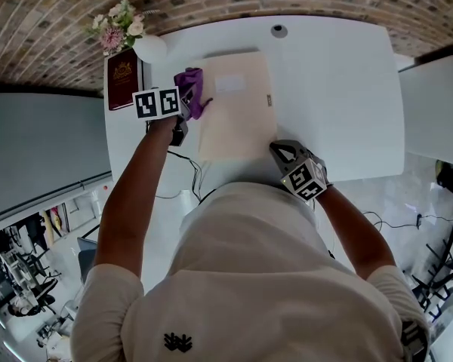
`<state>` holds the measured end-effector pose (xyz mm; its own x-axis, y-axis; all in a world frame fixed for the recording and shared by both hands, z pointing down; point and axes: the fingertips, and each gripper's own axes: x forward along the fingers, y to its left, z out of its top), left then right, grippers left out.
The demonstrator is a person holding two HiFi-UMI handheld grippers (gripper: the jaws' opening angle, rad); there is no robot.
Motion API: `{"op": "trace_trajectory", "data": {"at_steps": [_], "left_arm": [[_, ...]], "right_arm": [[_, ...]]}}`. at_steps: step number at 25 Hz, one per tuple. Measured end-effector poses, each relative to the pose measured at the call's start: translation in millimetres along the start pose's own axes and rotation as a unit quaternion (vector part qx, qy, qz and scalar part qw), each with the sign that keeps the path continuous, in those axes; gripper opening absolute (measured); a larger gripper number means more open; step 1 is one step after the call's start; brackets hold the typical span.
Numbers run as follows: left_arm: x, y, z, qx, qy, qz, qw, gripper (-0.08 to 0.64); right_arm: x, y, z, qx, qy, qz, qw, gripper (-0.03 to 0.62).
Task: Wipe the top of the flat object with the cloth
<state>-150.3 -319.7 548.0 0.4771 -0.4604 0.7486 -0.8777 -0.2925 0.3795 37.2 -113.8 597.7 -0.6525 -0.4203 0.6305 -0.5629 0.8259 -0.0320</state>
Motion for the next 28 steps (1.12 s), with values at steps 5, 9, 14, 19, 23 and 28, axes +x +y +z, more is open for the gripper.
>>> {"op": "trace_trajectory", "data": {"at_steps": [5,9,14,19,23,28], "left_arm": [[8.8,-81.2,20.2,0.005,-0.017,-0.089,0.9959,0.064],[36.3,-137.3,30.3,-0.022,-0.013,-0.147,0.9889,0.064],[89.0,-169.8,40.7,-0.067,-0.003,-0.159,0.9851,0.064],[132.1,-162.9,44.1,-0.081,0.018,-0.128,0.9883,0.064],[150.1,-136.3,39.8,-0.056,0.038,-0.083,0.9942,0.064],[146.2,-109.8,41.6,-0.030,0.048,-0.059,0.9967,0.064]], "right_arm": [[-0.8,-0.6,0.3,-0.002,0.005,0.003,1.000,0.029],[-0.9,-0.7,1.1,-0.004,0.007,0.005,1.000,0.029],[0.2,-1.7,1.7,-0.002,0.008,0.006,1.000,0.029],[0.9,-1.5,3.6,0.000,0.012,0.007,1.000,0.029],[-0.1,-3.4,3.2,0.005,0.013,0.007,1.000,0.029],[-0.8,-7.8,2.0,0.007,0.008,0.006,1.000,0.029]]}}
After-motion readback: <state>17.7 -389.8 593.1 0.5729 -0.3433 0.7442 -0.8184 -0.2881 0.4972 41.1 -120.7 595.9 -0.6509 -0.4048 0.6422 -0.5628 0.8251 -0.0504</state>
